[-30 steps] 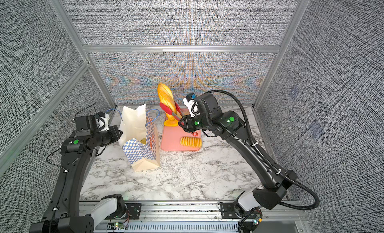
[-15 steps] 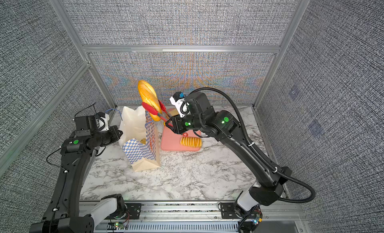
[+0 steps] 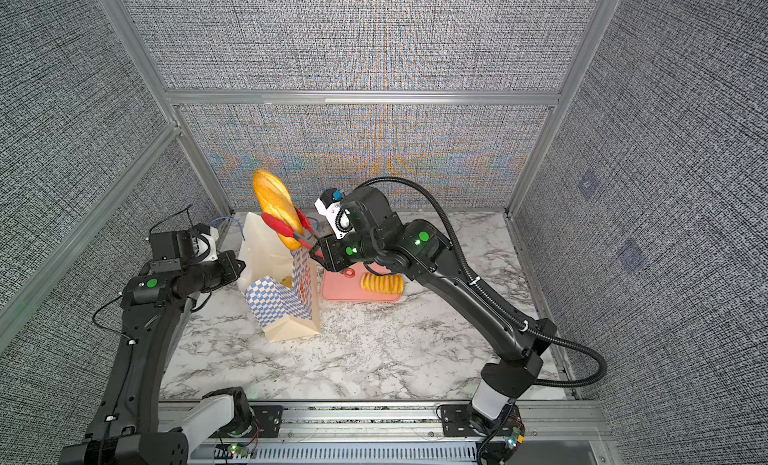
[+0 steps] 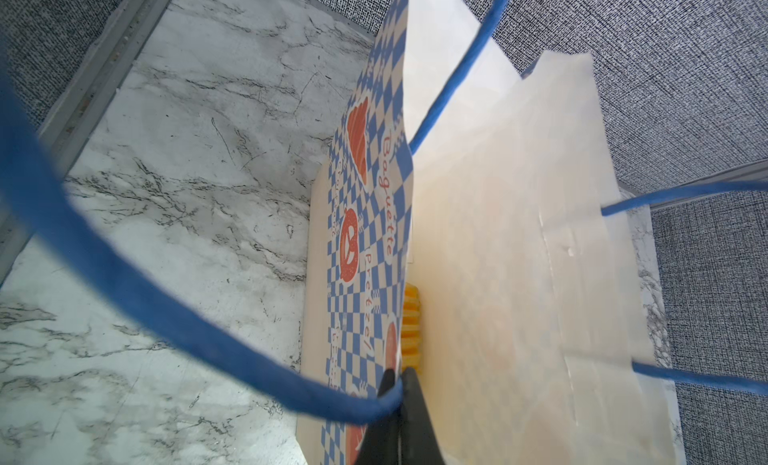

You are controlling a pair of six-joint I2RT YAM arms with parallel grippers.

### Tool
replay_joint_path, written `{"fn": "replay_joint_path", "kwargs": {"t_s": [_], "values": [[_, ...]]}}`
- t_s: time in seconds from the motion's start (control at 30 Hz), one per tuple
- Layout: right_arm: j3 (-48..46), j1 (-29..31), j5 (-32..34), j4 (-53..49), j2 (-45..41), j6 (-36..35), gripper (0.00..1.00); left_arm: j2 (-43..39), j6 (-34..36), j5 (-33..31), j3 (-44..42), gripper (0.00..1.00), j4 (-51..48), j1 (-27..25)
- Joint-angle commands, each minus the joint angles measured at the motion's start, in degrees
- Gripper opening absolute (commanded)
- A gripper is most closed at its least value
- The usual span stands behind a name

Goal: Place the fake bread into the paper bag

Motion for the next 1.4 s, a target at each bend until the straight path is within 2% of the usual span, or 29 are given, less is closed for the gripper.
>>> {"fn": "replay_joint_path", "kwargs": {"t_s": [0.0, 1.37], "values": [[1.01, 0.62, -0.22, 2.71, 0.95, 1.09, 0.44, -0.32, -0.17, 0.09, -0.11, 0.00, 0.92, 0.09], [5.18, 4.37, 0.49, -0.60, 7.73, 1.44, 0.48, -0.10, -0.51, 0.37, -0.46, 0.00, 1.47, 0.03]]}}
